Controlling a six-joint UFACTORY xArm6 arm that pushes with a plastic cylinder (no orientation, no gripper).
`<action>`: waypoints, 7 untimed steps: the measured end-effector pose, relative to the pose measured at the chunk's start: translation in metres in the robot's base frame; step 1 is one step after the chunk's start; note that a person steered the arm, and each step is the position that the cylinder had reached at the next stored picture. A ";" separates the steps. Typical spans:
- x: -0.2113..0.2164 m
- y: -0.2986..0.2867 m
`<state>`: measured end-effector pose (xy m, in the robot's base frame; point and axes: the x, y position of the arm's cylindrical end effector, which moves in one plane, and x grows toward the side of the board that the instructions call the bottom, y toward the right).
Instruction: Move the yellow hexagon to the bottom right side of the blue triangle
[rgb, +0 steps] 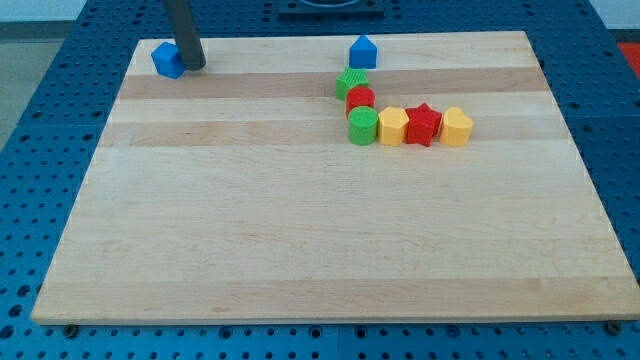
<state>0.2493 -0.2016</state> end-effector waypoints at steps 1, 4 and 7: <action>0.000 0.003; 0.052 0.060; 0.165 0.094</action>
<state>0.4142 -0.1072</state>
